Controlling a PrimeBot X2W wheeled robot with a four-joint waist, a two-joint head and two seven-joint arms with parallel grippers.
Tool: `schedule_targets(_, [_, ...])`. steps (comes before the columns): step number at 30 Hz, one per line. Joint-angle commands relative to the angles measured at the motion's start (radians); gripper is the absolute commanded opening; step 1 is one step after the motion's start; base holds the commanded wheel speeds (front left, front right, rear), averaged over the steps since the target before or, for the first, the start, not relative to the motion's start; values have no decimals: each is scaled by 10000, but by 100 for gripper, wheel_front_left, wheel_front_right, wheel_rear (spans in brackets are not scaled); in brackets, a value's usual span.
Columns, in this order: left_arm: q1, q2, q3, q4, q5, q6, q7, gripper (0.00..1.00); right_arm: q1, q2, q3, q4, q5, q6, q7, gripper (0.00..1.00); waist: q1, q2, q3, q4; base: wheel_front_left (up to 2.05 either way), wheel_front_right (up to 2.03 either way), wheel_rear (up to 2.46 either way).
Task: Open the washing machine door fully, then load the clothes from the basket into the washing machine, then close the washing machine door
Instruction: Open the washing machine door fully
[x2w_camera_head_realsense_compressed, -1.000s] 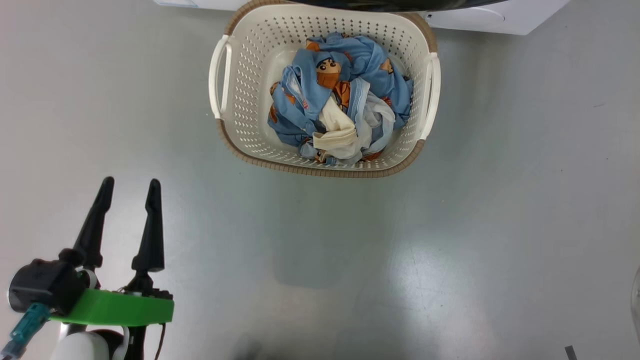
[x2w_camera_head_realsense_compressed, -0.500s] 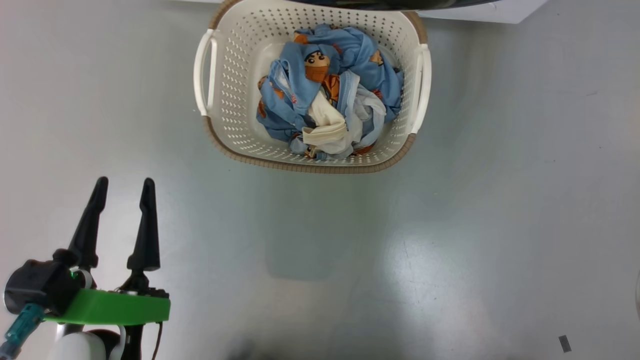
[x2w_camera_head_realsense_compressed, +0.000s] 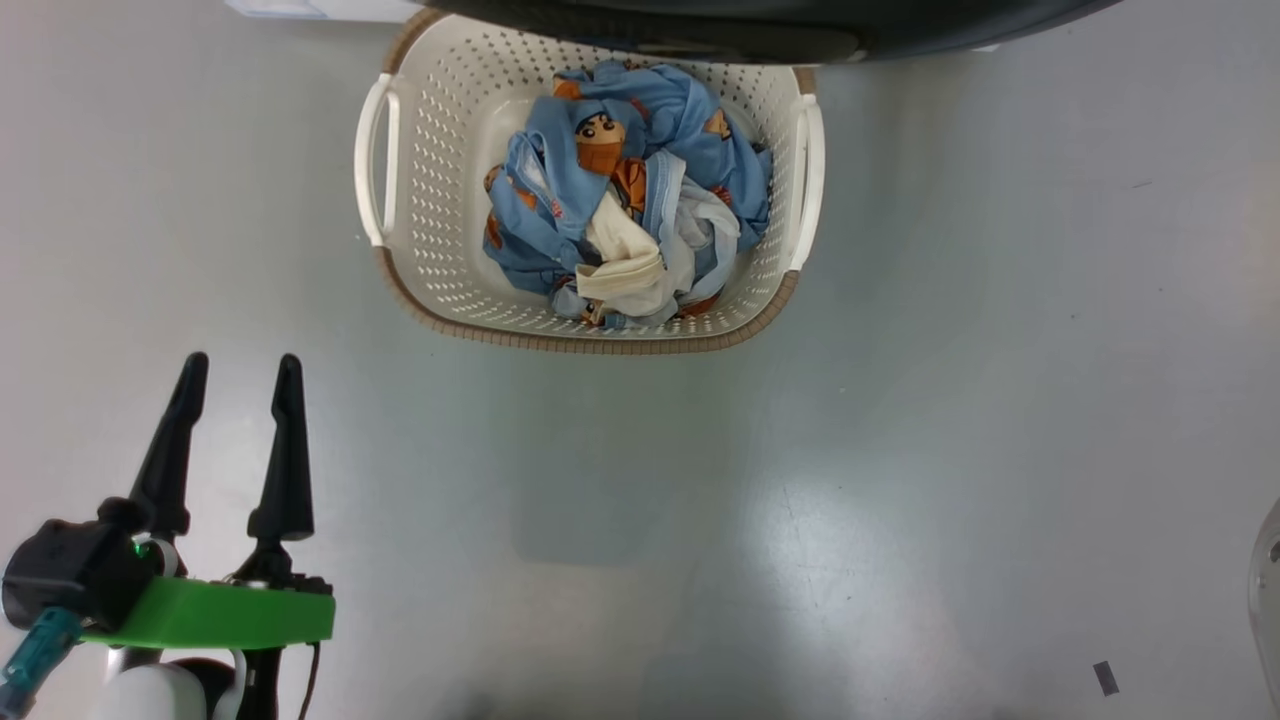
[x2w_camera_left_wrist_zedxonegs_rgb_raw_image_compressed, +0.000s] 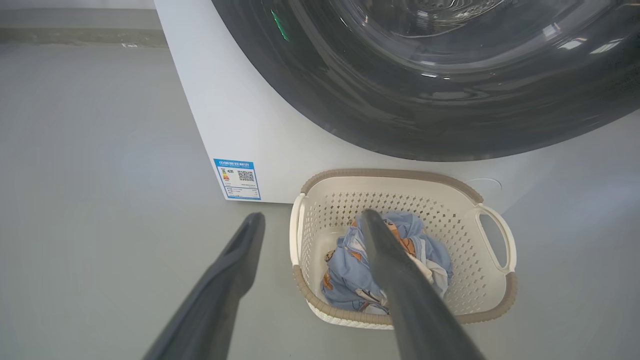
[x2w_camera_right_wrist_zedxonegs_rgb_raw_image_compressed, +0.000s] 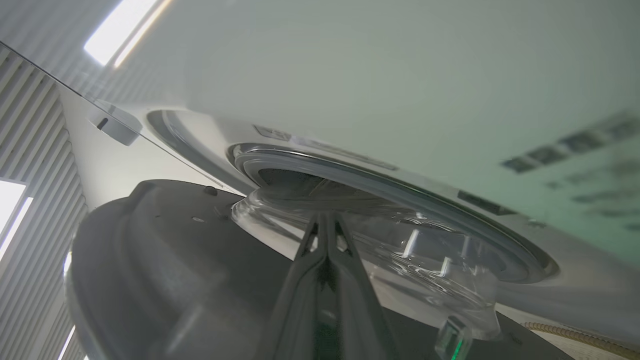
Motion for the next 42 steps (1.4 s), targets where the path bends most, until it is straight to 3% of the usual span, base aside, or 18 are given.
schedule_targets(1, [13,227,410,-197,46,13,-63,100,331,286,268,-380,110,-9,151,0,-1,0,-53,-58,0,0,0])
schedule_targets(12, [33,227,503,-116,6,-10,-63,100,1304,499,575,-841,158,-9,502,0,-1,0,-502,-360,0,0,0])
schedule_targets(24, [325,227,542,127,-135,28,-63,100,3747,1171,972,-1460,569,-9,878,0,-1,0,-1690,-675,0,0,0])
schedule_targets(42, [1041,227,388,430,-355,161,-63,100,6491,1911,2714,-1483,813,-9,831,0,-1,0,-3533,-672,0,0,0])
